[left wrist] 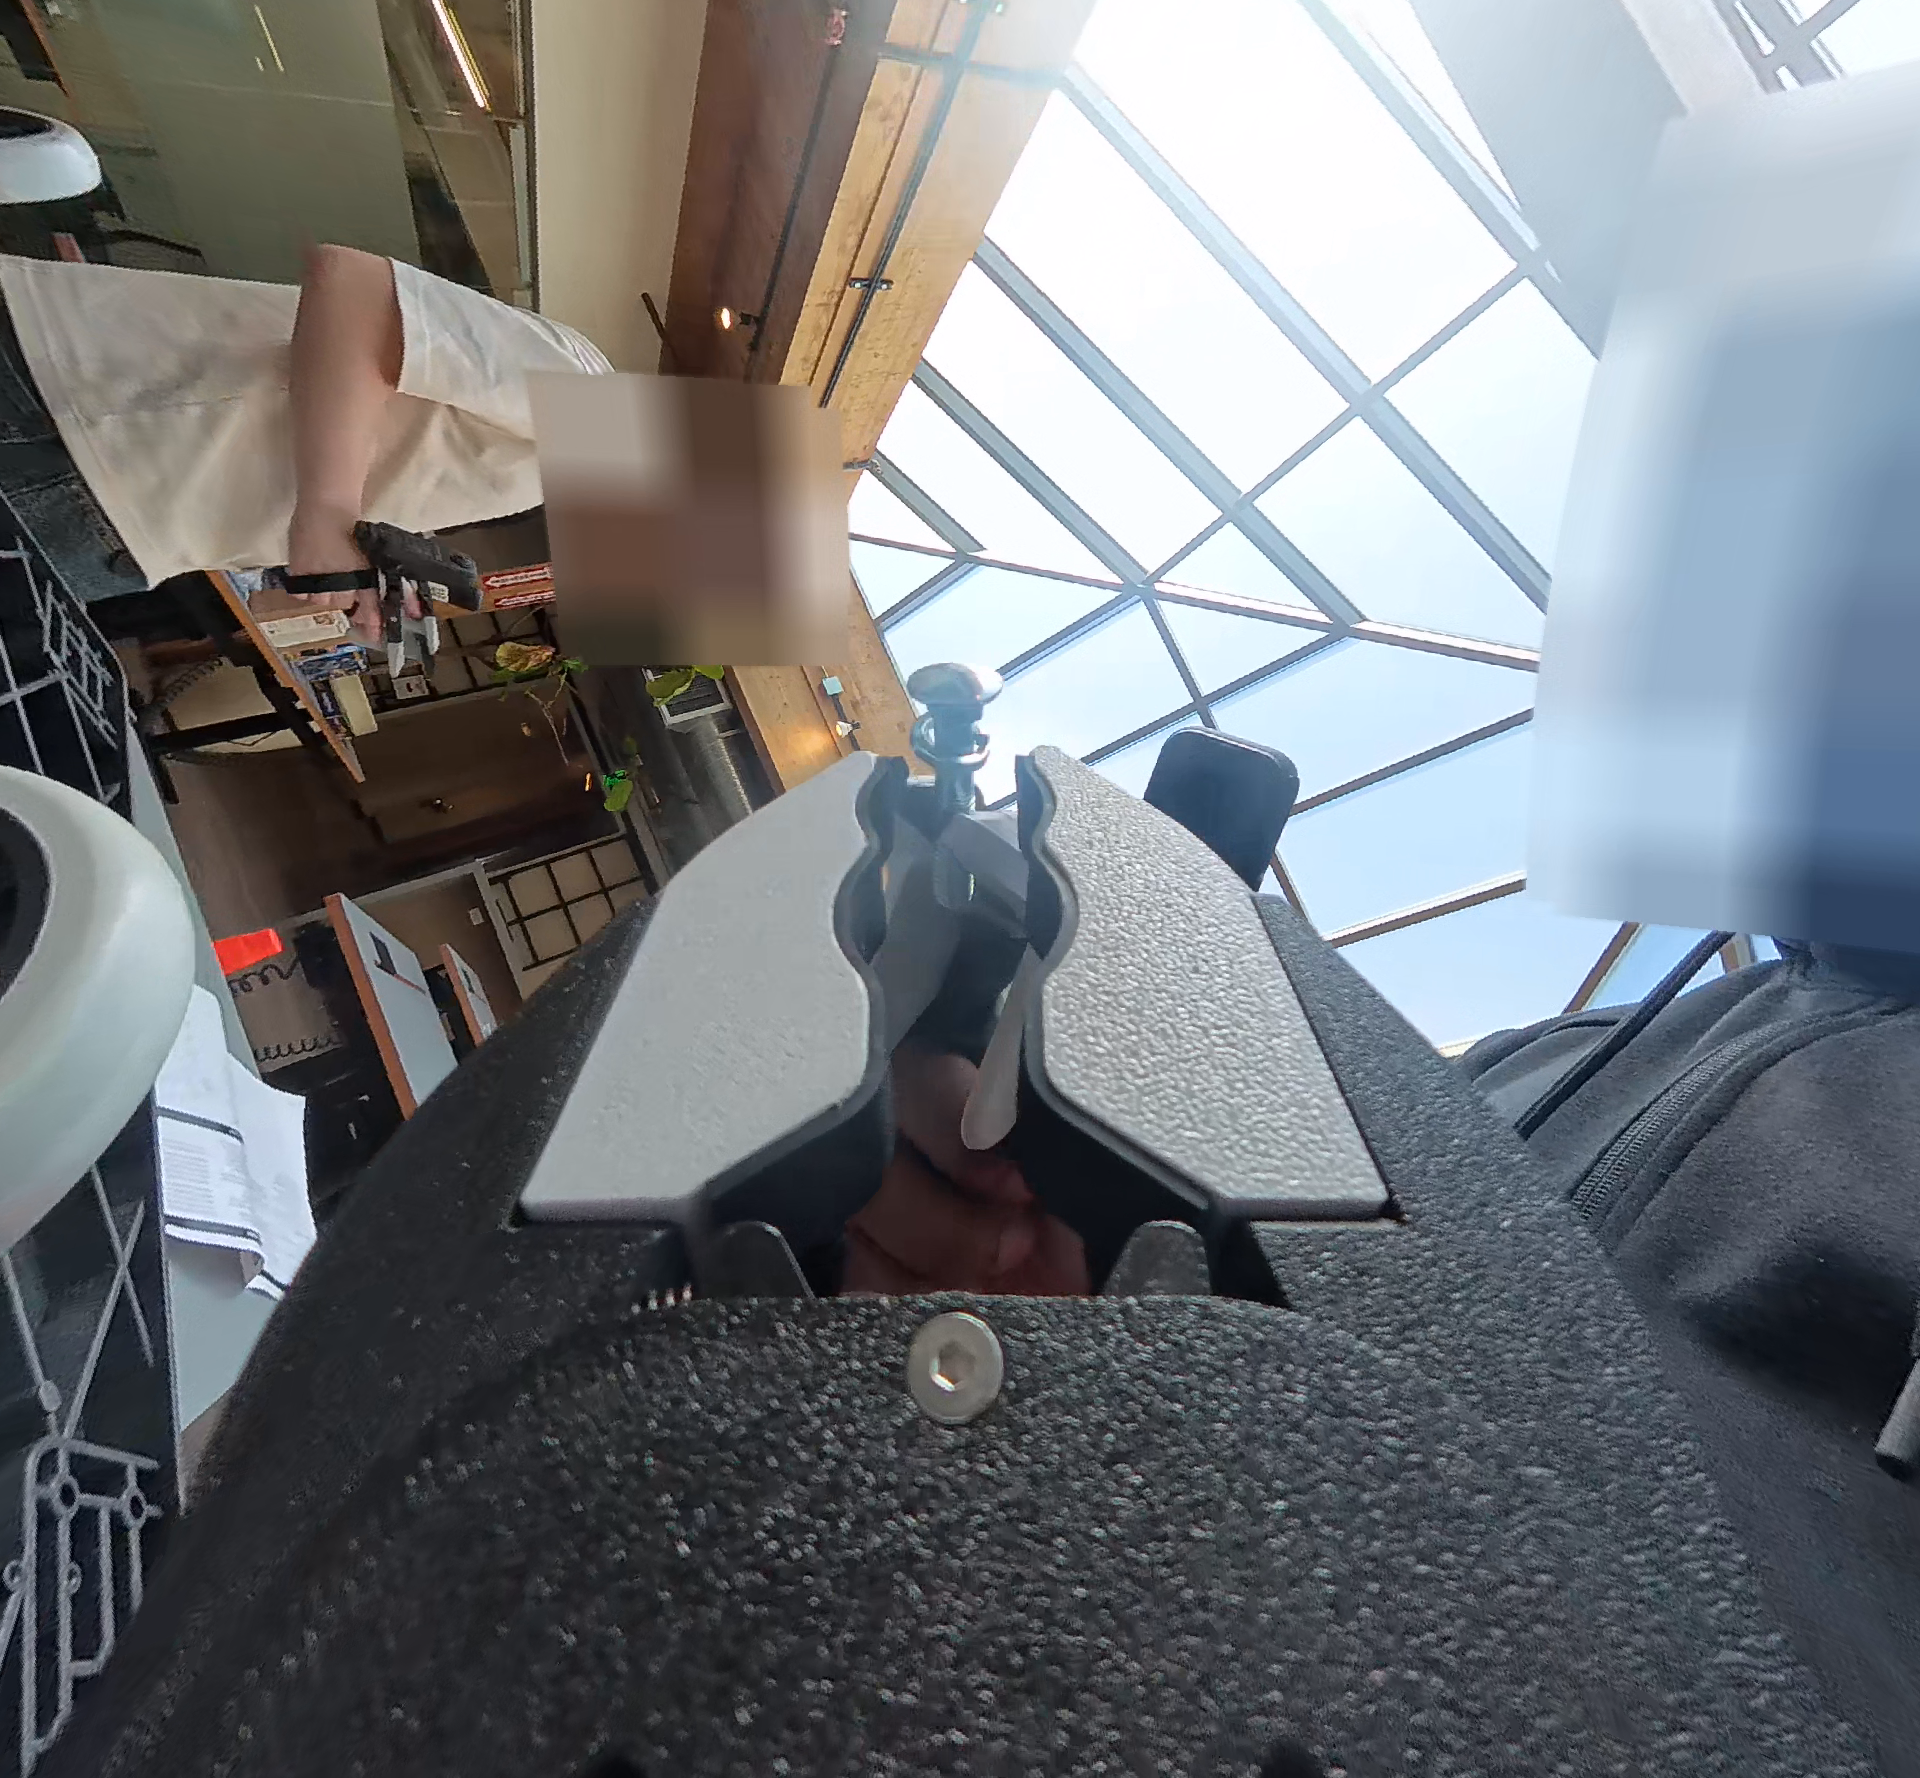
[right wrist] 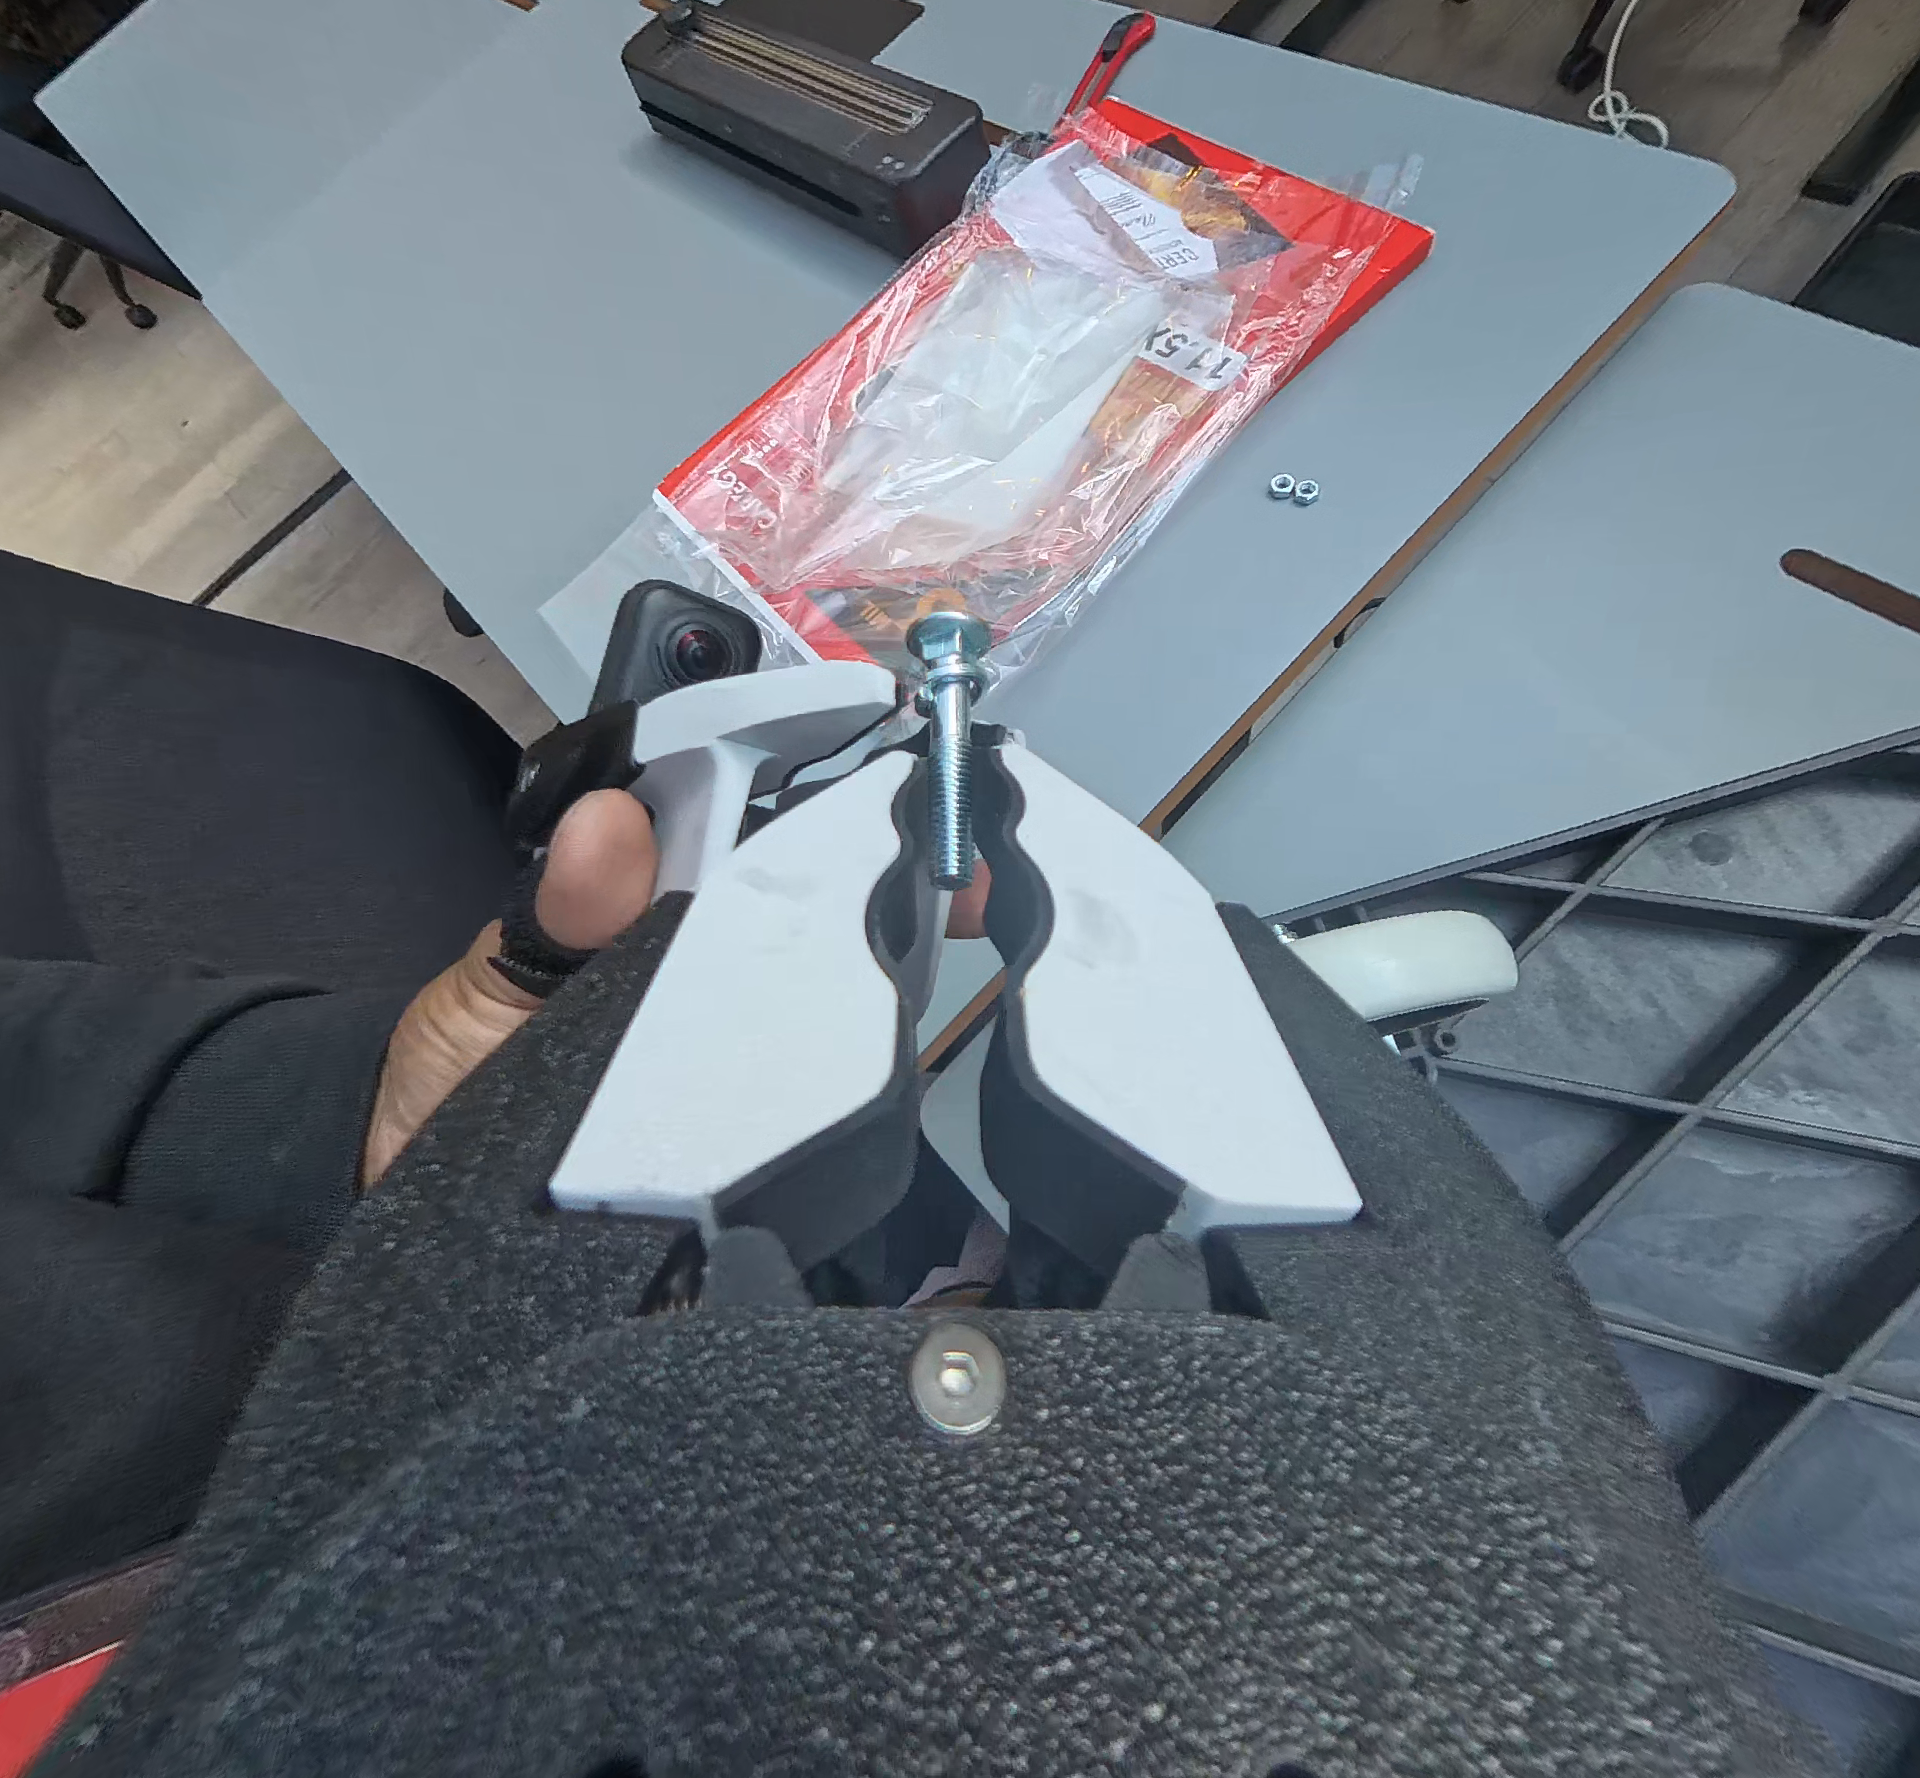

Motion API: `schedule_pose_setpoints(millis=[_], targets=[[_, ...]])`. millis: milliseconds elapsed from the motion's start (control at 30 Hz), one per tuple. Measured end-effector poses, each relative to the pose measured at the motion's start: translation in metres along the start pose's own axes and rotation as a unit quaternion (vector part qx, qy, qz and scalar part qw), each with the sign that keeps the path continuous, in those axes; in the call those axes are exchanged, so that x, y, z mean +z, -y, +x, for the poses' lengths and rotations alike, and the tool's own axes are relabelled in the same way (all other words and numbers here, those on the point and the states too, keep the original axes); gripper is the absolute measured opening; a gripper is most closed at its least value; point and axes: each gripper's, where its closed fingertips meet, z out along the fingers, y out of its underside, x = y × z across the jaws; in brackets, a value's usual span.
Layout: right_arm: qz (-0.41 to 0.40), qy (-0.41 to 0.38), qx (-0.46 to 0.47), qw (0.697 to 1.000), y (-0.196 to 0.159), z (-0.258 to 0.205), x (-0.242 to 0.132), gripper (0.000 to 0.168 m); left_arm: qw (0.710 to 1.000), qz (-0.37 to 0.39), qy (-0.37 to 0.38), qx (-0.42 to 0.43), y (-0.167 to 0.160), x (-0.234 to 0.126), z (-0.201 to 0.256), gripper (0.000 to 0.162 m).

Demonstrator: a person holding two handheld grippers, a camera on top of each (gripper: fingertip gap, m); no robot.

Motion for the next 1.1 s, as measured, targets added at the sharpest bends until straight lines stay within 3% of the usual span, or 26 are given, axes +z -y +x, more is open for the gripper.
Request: schedule_pose_setpoints(millis=[200, 1100], targets=[[0.002, -0.025, -0.027, 0.999, 0.003, 0.005, -0.003, 0.008, 0.999, -0.004, 0.036, -0.005, -0.003, 0.006, -0.006, 0.024], [-0.023, -0.094, -0.138, 0.986, -0.005, 0.01, -0.01, 0.008, 0.997, -0.003, 0.074, -0.014, -0.007, 0.008, -0.01, 0.022]])
